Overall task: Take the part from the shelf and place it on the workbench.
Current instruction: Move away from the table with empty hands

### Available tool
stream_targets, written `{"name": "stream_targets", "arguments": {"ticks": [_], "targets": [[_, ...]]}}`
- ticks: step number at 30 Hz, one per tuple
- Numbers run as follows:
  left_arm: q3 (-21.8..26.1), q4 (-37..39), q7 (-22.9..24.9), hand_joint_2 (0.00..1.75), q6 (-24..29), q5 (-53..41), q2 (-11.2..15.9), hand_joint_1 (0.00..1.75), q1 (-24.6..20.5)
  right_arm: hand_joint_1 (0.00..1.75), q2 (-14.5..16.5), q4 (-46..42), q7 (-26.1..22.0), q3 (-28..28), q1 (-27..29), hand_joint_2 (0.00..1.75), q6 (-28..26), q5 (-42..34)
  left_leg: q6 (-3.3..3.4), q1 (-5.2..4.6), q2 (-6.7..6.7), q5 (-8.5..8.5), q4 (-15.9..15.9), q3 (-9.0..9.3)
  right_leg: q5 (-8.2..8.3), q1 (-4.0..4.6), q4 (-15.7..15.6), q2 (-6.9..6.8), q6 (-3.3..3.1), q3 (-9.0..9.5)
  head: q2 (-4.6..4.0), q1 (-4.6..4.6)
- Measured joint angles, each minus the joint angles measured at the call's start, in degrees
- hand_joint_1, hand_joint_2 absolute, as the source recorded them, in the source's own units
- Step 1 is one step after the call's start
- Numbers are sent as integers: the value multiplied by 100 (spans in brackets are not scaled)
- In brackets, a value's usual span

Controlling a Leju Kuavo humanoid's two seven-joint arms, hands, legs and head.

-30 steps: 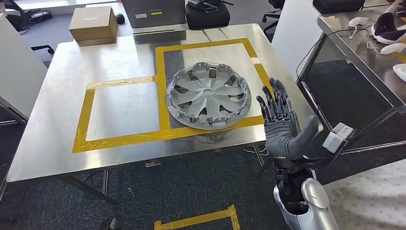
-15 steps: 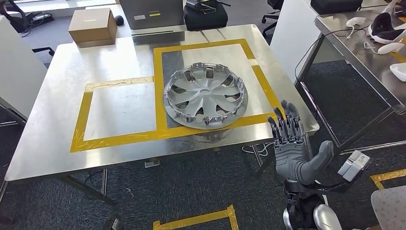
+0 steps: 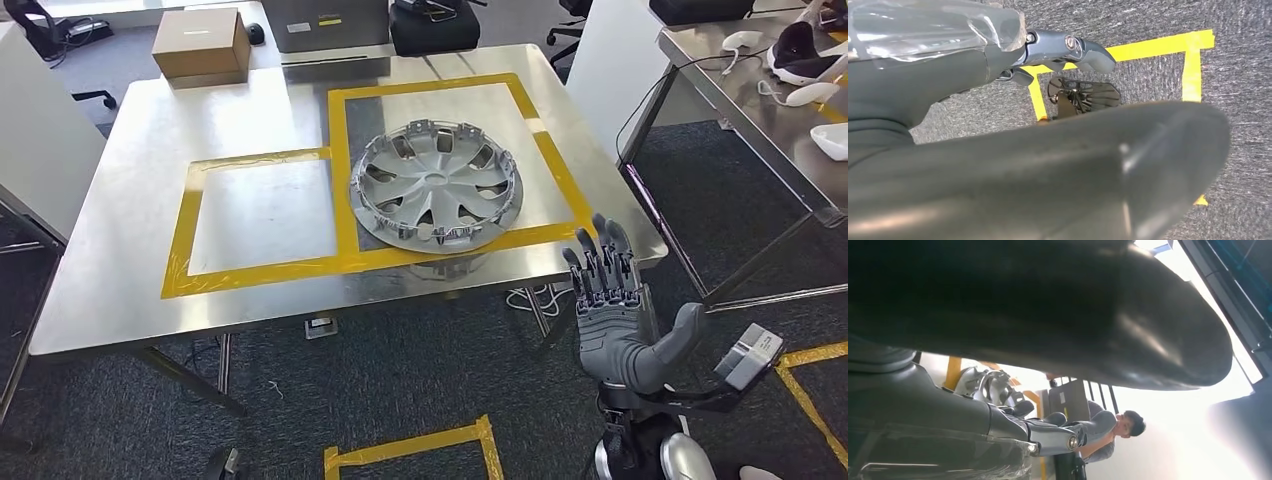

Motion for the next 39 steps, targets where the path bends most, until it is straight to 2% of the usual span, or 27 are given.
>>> {"name": "stream_targets", "arguments": {"ticks": [3,4,5,6,8,9,10,11,14,15,16,19,20,21,23,24,25,26,27,28,30,31,34,35,36,38,39], "targets": [[1,0,0,0,-4,6,26,0,-21,0,23,-15,-1,-18,-8,0,18,2,-126,10,-9,55,26,-58,66,6,-41,5,-126,-80,0,-1],[0,1,2,0,-5,7,34,0,-21,0,39,-16,1,-28,-10,0,26,2,-165,20,-11,-10,75,-98,105,-8,-48,2,-176,-117,0,-5],[-1,1,4,0,-6,7,45,0,-22,0,57,-17,1,-40,-10,0,37,1,-199,32,-13,-163,212,-162,153,-22,-59,-3,-229,-159,0,-5],[-1,1,5,0,-7,7,55,0,-23,0,73,-17,-1,-52,-8,0,53,-1,-229,46,-12,-405,475,-258,200,-26,-59,-7,-267,-202,0,-10],[-1,1,7,0,-2,21,75,0,-26,0,89,-16,-10,-78,7,0,92,-6,-279,56,-11,-910,1226,-483,292,-5,-54,-10,-304,-321,0,-13],[0,1,7,0,4,32,87,0,-26,0,90,-14,-16,-90,17,0,114,-8,-290,57,-11,-1049,1526,-541,338,8,-50,-10,-306,-381,0,-12],[0,1,5,0,11,45,96,0,-26,0,91,-13,-21,-99,29,0,130,-8,-288,57,-11,-1071,1633,-507,380,20,-48,-9,-303,-435,0,-12],[1,1,0,0,19,55,107,0,-27,0,92,-11,-25,-104,41,0,146,-8,-271,55,-11,-988,1500,-351,418,33,-47,-7,-296,-482,0,-13],[4,1,-31,0,40,67,150,0,-41,0,106,-10,-41,-109,57,0,180,-7,-127,23,-10,-668,312,486,525,66,-54,-2,-252,-561,0,-9],[5,1,-42,0,45,70,170,0,-47,0,116,-11,-49,-110,57,0,190,-5,-77,-1,-9,-632,52,650,561,67,-61,-6,-226,-569,0,-8],[6,1,-51,0,46,73,190,0,-53,0,128,-11,-56,-111,58,0,196,-1,-34,-27,-6,-634,-64,709,597,57,-69,-12,-191,-574,0,-9],[7,1,-64,0,59,71,227,0,-63,0,173,-15,-78,-128,67,0,202,16,82,-47,12,-479,-160,657,659,47,-77,-19,-92,-613,0,-11],[6,1,-64,0,61,66,229,0,-73,0,181,-17,-84,-146,67,0,200,26,127,-33,26,-401,-206,622,568,52,16,-17,-99,-668,0,-6],[5,1,-63,0,59,60,227,0,-83,0,184,-18,-88,-167,68,0,197,39,158,-17,40,-317,-248,571,386,54,232,-15,-126,-765,0,-2],[5,1,-54,0,57,54,219,0,-100,0,186,-17,-91,-211,75,0,190,71,182,-15,52,-192,-252,425,-98,29,971,-11,-173,-1021,0,1],[6,1,-45,0,57,53,215,0,-101,0,187,-16,-91,-230,82,0,183,84,173,-16,55,-135,-244,343,-264,15,1336,-11,-155,-1114,0,0],[5,1,-34,0,57,54,211,0,-101,0,187,-16,-91,-247,87,0,174,95,161,-15,58,-81,-234,264,-326,-2,1555,-12,-105,-1123,0,-1],[6,1,-25,0,56,57,204,0,-101,0,187,-16,-91,-261,89,0,164,103,144,-12,60,-32,-222,189,-292,-20,1560,-12,-34,-1026,0,0],[6,1,-18,0,56,61,196,0,-102,0,188,-16,-90,-269,88,0,155,109,122,-7,61,11,-204,121,-194,-40,1326,-14,38,-809,0,0],[6,1,-15,0,55,64,188,0,-104,0,189,-16,-90,-274,82,0,149,116,96,-3,61,46,-173,59,-104,-59,908,-15,92,-497,0,0],[6,2,-10,0,51,72,178,0,-114,0,195,-18,-88,-277,58,0,137,136,29,-8,57,104,-98,-52,-63,-53,130,-4,86,31,0,-3],[6,2,-7,0,47,75,175,0,-123,0,198,-20,-88,-278,46,0,128,151,-7,-10,55,131,-66,-86,-86,-39,-66,5,46,139,0,-2],[5,4,-1,0,24,81,161,0,-144,0,212,-32,-90,-285,27,0,82,184,-129,19,44,190,-45,-138,-29,-20,-109,15,-105,64,0,2],[4,4,0,0,14,74,158,0,-147,0,220,-38,-92,-287,19,0,66,190,-166,35,38,98,17,-179,18,-28,-117,10,-165,28,0,0],[4,5,0,0,4,67,157,0,-153,0,231,-45,-93,-291,12,0,53,194,-197,47,31,-92,177,-247,73,-42,-125,6,-218,-18,0,-2],[2,5,1,0,-7,48,150,0,-183,0,251,-58,-95,-302,3,0,37,202,-246,60,21,-661,850,-463,178,-35,-121,0,-275,-127,0,-9],[2,5,5,0,-8,37,145,0,-203,0,258,-61,-95,-310,3,0,30,205,-262,61,19,-877,1241,-562,232,-24,-116,0,-280,-188,0,-10]]}}
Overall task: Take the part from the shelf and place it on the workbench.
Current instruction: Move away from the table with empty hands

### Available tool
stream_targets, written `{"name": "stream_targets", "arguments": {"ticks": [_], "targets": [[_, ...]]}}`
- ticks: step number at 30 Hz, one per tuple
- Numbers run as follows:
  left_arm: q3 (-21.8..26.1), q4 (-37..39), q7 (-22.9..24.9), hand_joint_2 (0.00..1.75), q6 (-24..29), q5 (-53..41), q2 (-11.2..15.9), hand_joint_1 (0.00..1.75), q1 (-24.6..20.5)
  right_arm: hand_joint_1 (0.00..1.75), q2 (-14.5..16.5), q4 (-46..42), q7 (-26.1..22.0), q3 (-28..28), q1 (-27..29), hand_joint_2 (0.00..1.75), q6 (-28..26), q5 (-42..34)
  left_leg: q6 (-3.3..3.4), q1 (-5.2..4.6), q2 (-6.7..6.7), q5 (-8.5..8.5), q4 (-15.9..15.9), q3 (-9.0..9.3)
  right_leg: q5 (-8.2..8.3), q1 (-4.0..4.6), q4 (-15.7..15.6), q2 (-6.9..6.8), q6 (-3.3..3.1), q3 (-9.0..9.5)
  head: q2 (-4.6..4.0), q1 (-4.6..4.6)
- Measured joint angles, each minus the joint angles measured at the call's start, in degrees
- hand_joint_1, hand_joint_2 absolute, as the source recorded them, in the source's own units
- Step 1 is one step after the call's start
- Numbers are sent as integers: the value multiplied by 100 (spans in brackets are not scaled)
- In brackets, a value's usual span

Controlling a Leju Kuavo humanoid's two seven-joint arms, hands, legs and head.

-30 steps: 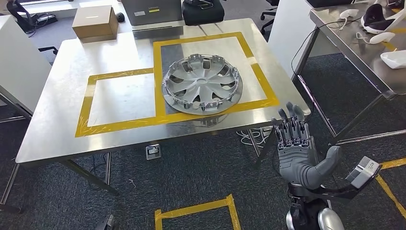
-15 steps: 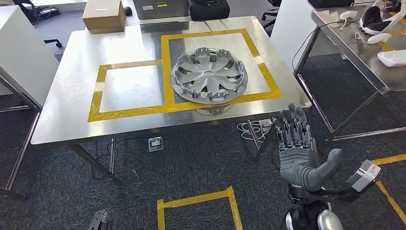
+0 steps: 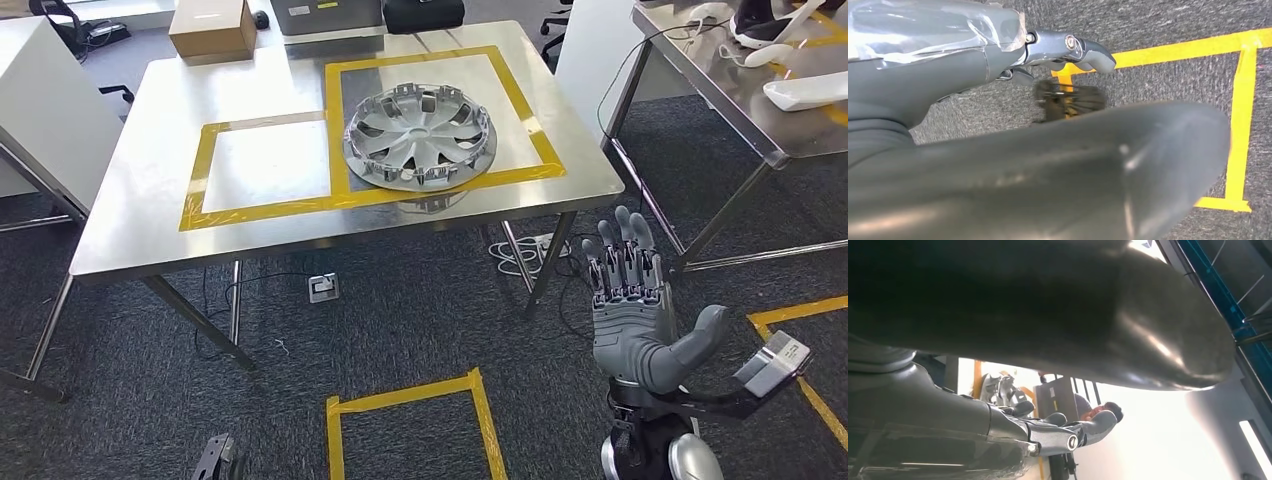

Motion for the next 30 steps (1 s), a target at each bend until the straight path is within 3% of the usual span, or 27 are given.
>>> {"name": "stream_targets", "arguments": {"ticks": [1,2,3,4,6,8,11,13,15,16,17,18,20,22,23,26,28,30], "targets": [[-1,0,6,0,-1,-15,-5,0,-18,0,4,-1,0,-11,0,0,-8,4,-6,0,-1,-102,290,-43,50,10,6,0,3,-61,0,0],[-2,0,14,0,-1,-30,-11,0,-32,0,8,-1,0,-25,2,0,-19,11,-1,1,-1,-78,380,13,94,18,14,2,11,-120,0,0],[-3,0,24,0,-1,-44,-15,0,-44,0,13,-1,-1,-42,3,0,-31,18,16,0,-2,37,233,187,133,26,20,5,21,-169,0,-2],[-4,0,31,0,-1,-55,-17,0,-60,0,17,-3,-1,-62,4,0,-47,27,49,-4,-8,182,-118,467,164,32,25,9,38,-204,0,-2],[-7,0,42,0,-3,-78,-8,0,-105,0,25,-23,-5,-95,4,0,-74,50,138,-25,-28,311,-948,1041,227,48,27,9,85,-250,0,2],[-9,0,49,0,-8,-100,0,0,-137,0,33,-49,-11,-112,7,0,-103,72,214,-68,-41,297,-1318,1258,292,46,23,0,161,-273,0,0],[-9,0,59,0,-17,-111,-7,0,-154,0,50,-96,-16,-163,42,0,-146,101,329,-79,-15,440,-1403,1202,308,38,58,-5,249,-339,0,1],[-9,0,69,0,-28,-115,-16,0,-177,0,55,-127,-12,-212,59,0,-173,117,404,-58,14,581,-1461,1107,-7,39,481,-5,203,-552,0,9],[-9,1,80,0,-43,-119,-22,0,-189,0,58,-139,-6,-248,86,0,-193,125,429,-73,28,687,-1459,963,-453,35,1282,-3,155,-846,0,12],[-9,2,84,0,-49,-121,-23,0,-189,0,57,-140,-4,-261,107,0,-197,127,426,-78,31,738,-1456,893,-575,33,1605,-4,173,-925,0,10],[-9,3,85,0,-52,-124,-25,0,-189,0,56,-141,-5,-274,129,0,-198,127,419,-81,34,788,-1452,824,-599,33,1747,-4,218,-909,0,10],[-9,4,86,0,-55,-125,-25,0,-189,0,56,-142,-5,-286,145,0,-198,128,408,-82,35,836,-1445,761,-531,32,1652,-5,276,-773,0,10],[-9,4,86,0,-57,-126,-26,0,-190,0,56,-153,-6,-309,159,0,-198,128,371,-81,35,912,-1408,652,-321,33,883,-8,352,-212,0,12],[-9,4,86,0,-58,-126,-28,0,-195,0,57,-179,-7,-325,163,0,-200,130,317,-97,32,970,-1343,560,-255,53,148,-3,305,267,0,9],[-9,4,87,0,-58,-126,-30,0,-197,0,58,-190,-7,-332,167,0,-203,132,286,-103,32,1002,-1319,528,-264,67,-9,2,262,349,0,11],[-10,10,90,0,-60,-130,-28,0,-196,0,61,-198,-8,-343,174,0,-212,141,184,-92,14,1019,-1266,451,-182,48,-40,2,118,242,0,14],[-10,17,93,0,-65,-148,-22,0,-194,0,72,-204,-9,-344,172,0,-220,154,116,-66,-7,654,-950,310,-71,12,-53,-9,11,146,0,6],[-11,20,100,0,-78,-165,-20,0,-194,0,83,-209,-8,-345,177,0,-230,163,54,-39,-13,95,-235,98,50,23,-46,-13,-30,16,0,-6]]}}
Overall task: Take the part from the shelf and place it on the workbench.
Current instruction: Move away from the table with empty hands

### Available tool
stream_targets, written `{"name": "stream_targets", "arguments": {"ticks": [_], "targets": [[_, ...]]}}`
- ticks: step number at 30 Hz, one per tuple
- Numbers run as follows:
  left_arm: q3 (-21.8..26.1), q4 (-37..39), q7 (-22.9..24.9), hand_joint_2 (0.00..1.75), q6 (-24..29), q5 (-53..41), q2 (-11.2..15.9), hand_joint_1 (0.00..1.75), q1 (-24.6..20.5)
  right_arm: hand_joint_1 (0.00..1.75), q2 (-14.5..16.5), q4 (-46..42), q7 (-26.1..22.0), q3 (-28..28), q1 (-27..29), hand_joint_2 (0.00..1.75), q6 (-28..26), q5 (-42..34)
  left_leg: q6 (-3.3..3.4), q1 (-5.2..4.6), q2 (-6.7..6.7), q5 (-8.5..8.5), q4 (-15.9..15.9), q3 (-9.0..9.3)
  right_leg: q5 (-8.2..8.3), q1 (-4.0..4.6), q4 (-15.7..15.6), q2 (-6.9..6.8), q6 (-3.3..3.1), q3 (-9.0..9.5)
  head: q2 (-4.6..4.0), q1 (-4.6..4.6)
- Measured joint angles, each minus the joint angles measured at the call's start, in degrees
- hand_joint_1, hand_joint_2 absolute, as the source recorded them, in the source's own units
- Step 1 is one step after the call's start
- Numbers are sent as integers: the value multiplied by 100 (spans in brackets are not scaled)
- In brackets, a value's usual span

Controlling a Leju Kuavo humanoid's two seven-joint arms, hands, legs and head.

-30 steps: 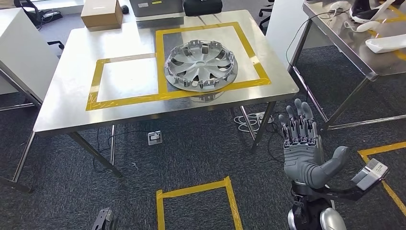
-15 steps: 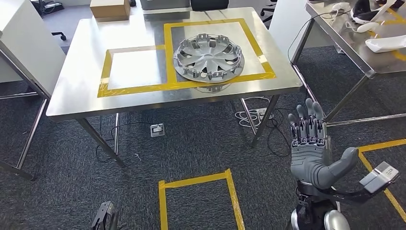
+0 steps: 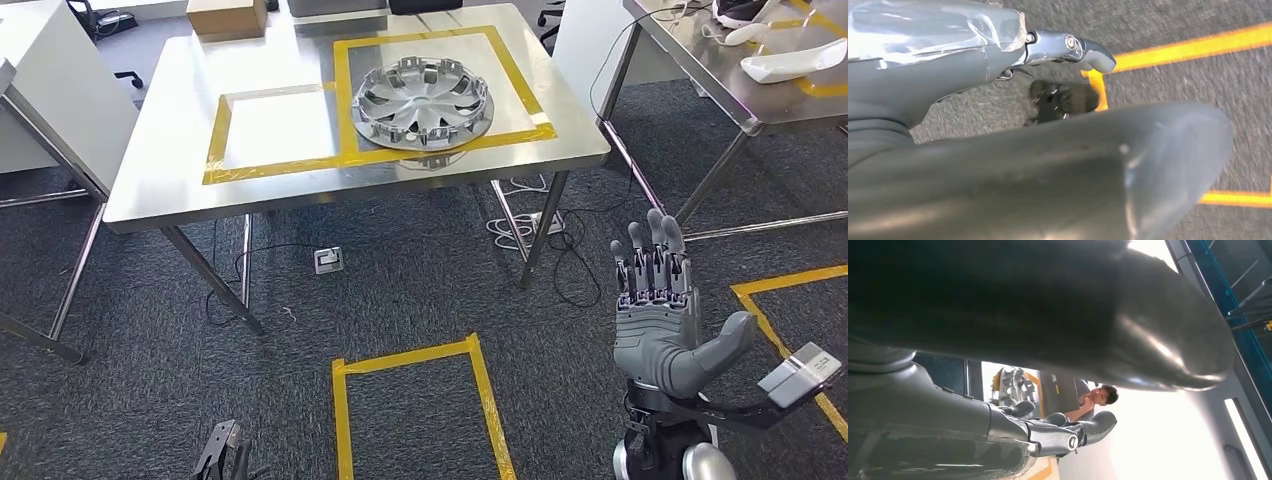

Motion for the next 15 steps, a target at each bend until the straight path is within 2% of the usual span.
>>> {"name": "stream_targets", "arguments": {"ticks": [1,2,3,4,5,6,7,8,9,11,12,13,15], "targets": [[0,2,4,0,-11,-2,1,0,0,0,2,-1,0,-2,7,0,-2,2,-20,12,0,-165,346,-72,62,5,6,0,4,-74,0,-1],[0,4,8,0,-21,-4,1,0,0,0,3,0,0,-5,15,0,-4,3,-30,22,0,-203,556,-69,120,9,16,2,14,-154,0,-2],[0,6,12,0,-31,-5,1,0,-1,0,3,0,-3,-11,22,0,-8,2,-29,28,0,-117,549,40,171,11,30,4,29,-231,0,-2],[0,7,15,0,-37,-7,1,0,-2,0,3,-1,-8,-20,27,0,-11,-1,-15,31,-1,34,321,261,216,12,46,7,48,-300,0,-3],[1,7,17,0,-39,-9,4,0,-7,0,3,-1,-14,-32,29,0,-16,-5,10,31,-8,157,-64,559,256,11,63,9,68,-356,0,-3],[0,7,24,0,-42,-12,7,0,-15,0,3,-3,-23,-44,32,0,-20,-11,42,22,-17,197,-493,863,297,18,76,10,96,-401,0,-2],[0,7,30,0,-43,-17,10,0,-22,0,2,-6,-32,-54,35,0,-22,-16,76,7,-26,194,-822,1083,338,21,77,7,129,-428,0,1],[0,7,36,0,-45,-23,13,0,-28,0,1,-9,-42,-59,37,0,-23,-22,112,-16,-35,156,-1025,1201,380,20,75,3,168,-442,0,-1],[-1,7,44,0,-45,-29,16,0,-31,0,0,-13,-51,-62,42,0,-25,-28,147,-41,-36,138,-1098,1226,427,18,62,0,210,-451,0,1],[-1,8,53,0,-45,-37,17,0,-35,0,-2,-19,-68,-69,63,0,-27,-36,229,-58,-16,246,-1139,1151,486,11,48,0,276,-473,0,-1],[0,9,57,0,-45,-37,16,0,-41,0,-4,-22,-77,-77,75,0,-28,-38,274,-50,-1,319,-1169,1101,409,12,117,2,274,-519,0,6],[1,9,58,0,-46,-37,11,0,-46,0,-9,-24,-87,-85,84,0,-28,-39,311,-40,15,402,-1201,1037,234,14,289,4,251,-594,0,9],[1,9,58,0,-47,-33,4,0,-49,0,-16,-26,-102,-97,93,0,-27,-45,353,-38,35,548,-1212,882,-301,11,974,5,180,-818,0,18]]}}
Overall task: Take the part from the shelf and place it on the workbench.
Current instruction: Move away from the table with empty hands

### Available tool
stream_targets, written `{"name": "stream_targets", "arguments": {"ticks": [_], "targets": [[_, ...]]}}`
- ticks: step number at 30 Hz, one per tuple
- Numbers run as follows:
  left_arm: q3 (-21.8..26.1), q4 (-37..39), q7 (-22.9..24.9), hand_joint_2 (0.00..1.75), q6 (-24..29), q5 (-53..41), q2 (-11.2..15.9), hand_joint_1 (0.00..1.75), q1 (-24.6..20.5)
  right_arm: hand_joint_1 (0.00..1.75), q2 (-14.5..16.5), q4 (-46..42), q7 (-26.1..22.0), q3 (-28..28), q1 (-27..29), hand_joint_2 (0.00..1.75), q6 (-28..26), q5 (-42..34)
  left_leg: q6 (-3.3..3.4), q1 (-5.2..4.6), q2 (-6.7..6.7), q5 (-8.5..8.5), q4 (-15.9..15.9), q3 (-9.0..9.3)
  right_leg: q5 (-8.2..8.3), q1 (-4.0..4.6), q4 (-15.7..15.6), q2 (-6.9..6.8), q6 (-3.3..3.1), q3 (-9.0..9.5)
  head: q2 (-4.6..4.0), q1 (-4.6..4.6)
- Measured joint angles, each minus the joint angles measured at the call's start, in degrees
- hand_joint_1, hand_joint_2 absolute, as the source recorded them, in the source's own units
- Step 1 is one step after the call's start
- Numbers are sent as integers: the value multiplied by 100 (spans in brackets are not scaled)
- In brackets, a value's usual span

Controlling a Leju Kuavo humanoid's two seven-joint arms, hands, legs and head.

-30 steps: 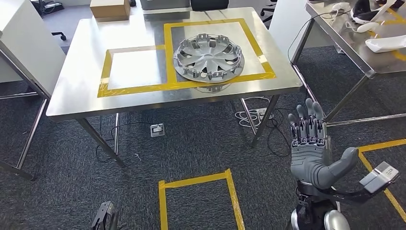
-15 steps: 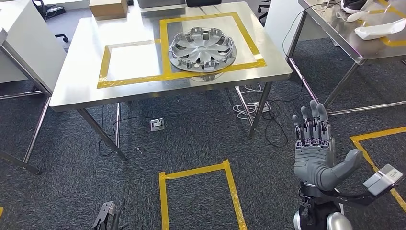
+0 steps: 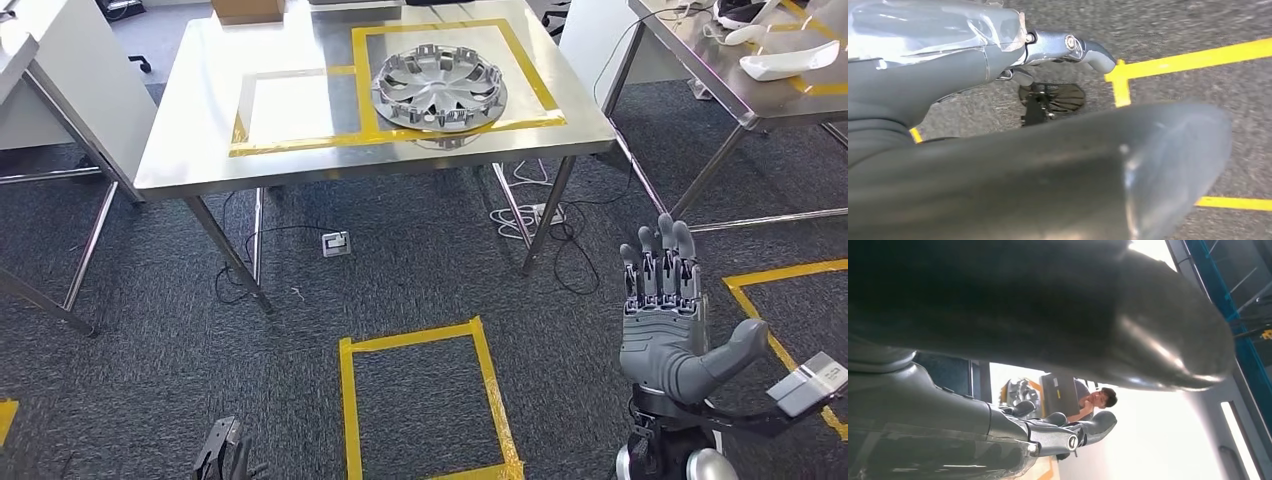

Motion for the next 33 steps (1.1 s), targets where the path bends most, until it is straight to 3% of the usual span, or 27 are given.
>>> {"name": "stream_targets", "arguments": {"ticks": [1,2,3,4,5,6,8,9,11,12,14,16,17,18,19,21,23,24,26,27,29,31,32,33], "targets": [[-1,1,0,0,0,3,-1,0,3,0,-3,0,-3,-3,4,0,1,-3,4,-8,8,75,6,-89,-201,-2,398,0,5,-93,0,-1],[-1,1,0,0,0,5,-2,0,5,0,-5,0,-4,-4,9,0,1,-6,3,-16,15,148,13,-181,-290,-4,699,-1,43,-129,0,-1],[-1,2,0,0,0,7,-2,0,5,0,-7,0,-5,-5,12,0,1,-8,-2,-23,19,219,23,-275,-266,-6,823,-1,105,-72,0,-1],[0,2,0,0,0,7,-2,0,6,0,-8,0,-5,-6,14,0,1,-8,-12,-26,21,285,37,-369,-161,-8,725,-2,173,93,0,-2],[0,2,0,0,0,7,-2,0,5,0,-8,-1,-6,-6,12,0,1,-8,-27,-29,20,340,60,-454,-47,-9,411,-2,220,364,0,-1],[1,2,0,0,0,7,-2,0,5,0,-8,-2,-7,-6,5,0,1,-8,-47,-34,19,385,93,-532,-13,-6,-26,-3,225,686,0,-1],[1,2,-2,0,-1,6,-2,0,3,0,-3,-14,-6,-7,-15,0,-12,-8,-102,-45,18,474,152,-646,-81,19,-756,4,146,1136,0,-4],[1,2,-3,0,-1,5,-2,0,4,0,0,-22,-4,-7,-24,0,-22,-9,-135,-44,18,526,161,-680,-128,40,-915,7,87,1196,0,-5],[1,6,-6,0,-4,-4,-1,0,19,0,8,-35,-2,-8,-22,0,-40,-9,-209,-26,12,608,156,-722,-60,42,-955,0,-17,1121,0,1],[0,11,-5,0,-6,-10,-1,0,33,0,12,-39,-1,-8,-19,0,-42,-9,-246,-13,2,535,198,-755,-4,30,-958,-7,-71,1079,0,0],[-1,21,-5,0,-8,-25,1,0,51,0,25,-45,-1,-9,-6,0,-45,-8,-322,22,-18,54,581,-879,130,-4,-970,-23,-154,970,0,-5],[-1,24,-6,0,-8,-29,4,0,58,0,36,-48,0,-11,7,0,-47,-8,-388,49,-25,-530,1324,-1041,269,3,-960,-25,-181,822,0,-11],[-1,25,-6,0,-8,-29,5,0,59,0,38,-48,0,-12,16,0,-46,-8,-409,61,-26,-653,1647,-1075,339,3,-950,-24,-173,736,0,-12],[-1,26,-5,0,-8,-28,6,0,61,0,39,-48,0,-14,23,0,-46,-8,-422,72,-26,-638,1817,-1035,401,2,-936,-22,-159,647,0,-13],[-1,26,-5,0,-8,-28,6,0,61,0,39,-48,1,-17,30,0,-46,-8,-425,81,-26,-518,1780,-891,456,-1,-916,-20,-138,557,0,-13],[-1,26,-5,0,-8,-28,8,0,57,0,42,-49,2,-25,37,0,-45,-8,-401,94,-33,-311,1133,-328,549,-6,-877,-15,-85,412,0,-14],[-1,26,-9,0,-7,-28,8,0,54,0,45,-52,0,-35,35,0,-43,-8,-340,72,-61,-361,386,188,643,4,-864,-20,-14,344,0,-9],[-1,26,-10,0,-7,-25,8,0,55,0,46,-54,-1,-39,35,0,-40,-8,-303,49,-74,-421,199,293,692,3,-870,-25,30,333,0,-10],[-1,27,-10,0,-3,-9,10,0,66,0,45,-55,-2,-44,39,0,-34,-9,-209,20,-71,-355,137,268,785,-6,-900,-30,113,316,0,-11],[-1,28,-10,0,-2,4,9,0,68,0,45,-54,-4,-46,44,0,-30,-9,-157,20,-56,-295,111,228,752,-13,-868,-26,127,277,0,-11],[0,28,-11,0,-2,26,3,0,73,0,40,-53,-12,-52,50,0,-18,-10,-58,31,-25,-143,71,100,422,-15,-523,-19,73,114,0,-2],[1,28,-15,0,-2,31,1,0,88,0,36,-51,-25,-59,53,0,-11,-8,-20,11,-17,-22,78,-64,-61,-18,220,-15,13,-117,0,3],[1,28,-17,0,-1,31,0,0,99,0,32,-49,-37,-62,57,0,-10,-7,-19,-4,-16,35,80,-151,-181,-18,581,-15,32,-192,0,3],[1,28,-19,0,0,31,-1,0,108,0,28,-47,-51,-64,61,0,-10,-4,-17,-18,-13,95,83,-232,-186,-18,813,-15,77,-198,0,2]]}}
